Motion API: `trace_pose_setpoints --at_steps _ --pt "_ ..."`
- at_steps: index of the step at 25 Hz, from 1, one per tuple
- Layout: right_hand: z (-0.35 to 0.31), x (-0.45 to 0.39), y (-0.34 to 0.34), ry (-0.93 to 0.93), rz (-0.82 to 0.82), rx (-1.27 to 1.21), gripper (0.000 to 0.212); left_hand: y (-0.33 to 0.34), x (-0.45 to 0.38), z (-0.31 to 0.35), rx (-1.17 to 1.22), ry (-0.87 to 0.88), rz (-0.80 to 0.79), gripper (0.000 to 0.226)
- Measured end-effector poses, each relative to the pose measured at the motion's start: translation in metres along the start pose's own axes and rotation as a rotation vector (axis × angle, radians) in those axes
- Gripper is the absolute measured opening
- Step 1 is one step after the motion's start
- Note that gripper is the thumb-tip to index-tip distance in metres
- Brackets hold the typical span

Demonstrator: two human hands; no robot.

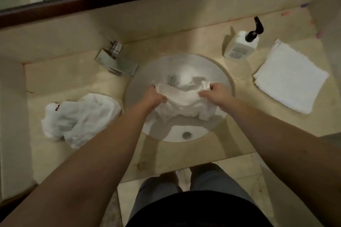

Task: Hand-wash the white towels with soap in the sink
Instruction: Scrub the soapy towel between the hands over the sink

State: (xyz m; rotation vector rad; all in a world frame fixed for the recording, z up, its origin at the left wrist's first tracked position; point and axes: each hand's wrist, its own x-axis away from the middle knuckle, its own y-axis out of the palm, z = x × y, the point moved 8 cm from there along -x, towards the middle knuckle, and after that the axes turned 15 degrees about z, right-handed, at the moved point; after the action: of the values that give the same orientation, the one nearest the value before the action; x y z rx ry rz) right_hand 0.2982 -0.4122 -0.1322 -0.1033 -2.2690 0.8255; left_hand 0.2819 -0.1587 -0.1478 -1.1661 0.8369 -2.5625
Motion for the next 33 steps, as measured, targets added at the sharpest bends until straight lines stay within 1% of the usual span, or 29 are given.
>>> trace_pose_setpoints --at_steps 1,2,3,4,5,6,8,9,10,11,12,14,15,16,17,18,19,20,21,22,23,24,25,27,29,31,33 --pt "0.002 -0.01 0.005 0.003 -0.007 -0.012 0.029 0.005 -0.011 0.0 0.008 -0.008 0.029 0.045" --pt "0.005 -0.021 0.011 0.019 -0.014 -0.026 0.035 0.012 -0.023 -0.001 0.024 -0.023 0.056 0.045" --pt "0.007 -0.03 0.015 0.032 -0.011 -0.041 0.039 0.018 -0.031 -0.002 0.046 -0.063 0.064 0.05" --pt "0.007 -0.038 0.02 0.036 -0.005 -0.06 0.041 0.024 -0.037 -0.003 0.07 -0.093 0.077 0.062" --pt "0.007 -0.045 0.024 0.035 0.002 -0.076 0.039 0.031 -0.043 -0.006 0.112 -0.124 0.082 0.073" --pt "0.006 -0.051 0.028 0.034 0.014 -0.085 0.034 0.036 -0.049 -0.009 0.177 -0.147 0.088 0.077" --pt "0.013 -0.066 0.037 0.04 0.051 -0.08 0.028 0.045 -0.063 -0.022 0.314 -0.217 0.117 0.07" --pt "0.019 -0.071 0.043 0.044 0.057 -0.064 0.021 0.047 -0.065 -0.025 0.32 -0.224 0.129 0.066" --pt "0.026 -0.075 0.049 0.046 0.065 -0.027 0.017 0.05 -0.066 -0.03 0.267 -0.21 0.133 0.062" --pt "0.03 -0.076 0.053 0.031 0.067 0.046 0.019 0.052 -0.067 -0.034 0.171 -0.172 0.131 0.059" --pt "0.034 -0.077 0.058 0.017 0.067 0.135 0.025 0.056 -0.07 -0.038 0.056 -0.121 0.137 0.057" --pt "0.044 -0.079 0.065 0.029 0.056 0.231 0.047 0.062 -0.072 -0.043 -0.188 0.018 0.147 0.057" --pt "0.048 -0.079 0.068 0.045 0.048 0.262 0.055 0.066 -0.073 -0.045 -0.305 0.083 0.143 0.056" --pt "0.049 -0.08 0.071 0.033 0.049 0.319 0.056 0.068 -0.074 -0.047 -0.402 0.146 0.148 0.053" --pt "0.049 -0.081 0.073 0.001 0.046 0.378 0.05 0.069 -0.076 -0.047 -0.483 0.199 0.152 0.048" --pt "0.049 -0.083 0.076 -0.036 0.047 0.412 0.038 0.071 -0.08 -0.046 -0.555 0.264 0.162 0.041" --pt "0.046 -0.082 0.079 -0.058 0.05 0.418 0.027 0.071 -0.081 -0.043 -0.622 0.333 0.171 0.035" --pt "0.043 -0.082 0.081 -0.065 0.055 0.38 0.023 0.072 -0.084 -0.039 -0.647 0.404 0.182 0.03" --pt "0.04 -0.08 0.083 -0.059 0.052 0.295 0.027 0.073 -0.085 -0.035 -0.619 0.471 0.188 0.027" --pt "0.041 -0.078 0.084 -0.023 0.042 0.176 0.032 0.073 -0.086 -0.031 -0.524 0.527 0.196 0.024" --pt "0.042 -0.075 0.084 0.04 0.029 0.03 0.033 0.071 -0.084 -0.027 -0.372 0.555 0.202 0.021" --pt "0.045 -0.073 0.084 0.111 0.024 -0.106 0.032 0.067 -0.08 -0.026 -0.222 0.544 0.209 0.019" --pt "0.049 -0.073 0.083 0.165 0.029 -0.207 0.03 0.063 -0.076 -0.026 -0.113 0.491 0.209 0.019" --pt "0.056 -0.074 0.083 0.214 0.03 -0.278 0.023 0.057 -0.068 -0.031 0.04 0.346 0.245 0.017" --pt "0.063 -0.07 0.086 0.262 -0.011 -0.33 0.016 0.047 -0.06 -0.033 0.145 0.272 0.357 0.014" --pt "0.067 -0.061 0.091 0.286 -0.063 -0.351 0.028 0.038 -0.051 -0.033 0.214 0.237 0.455 0.015" --pt "0.068 -0.051 0.089 0.257 -0.064 -0.29 0.03 0.033 -0.04 -0.033 0.258 0.145 0.494 0.015"
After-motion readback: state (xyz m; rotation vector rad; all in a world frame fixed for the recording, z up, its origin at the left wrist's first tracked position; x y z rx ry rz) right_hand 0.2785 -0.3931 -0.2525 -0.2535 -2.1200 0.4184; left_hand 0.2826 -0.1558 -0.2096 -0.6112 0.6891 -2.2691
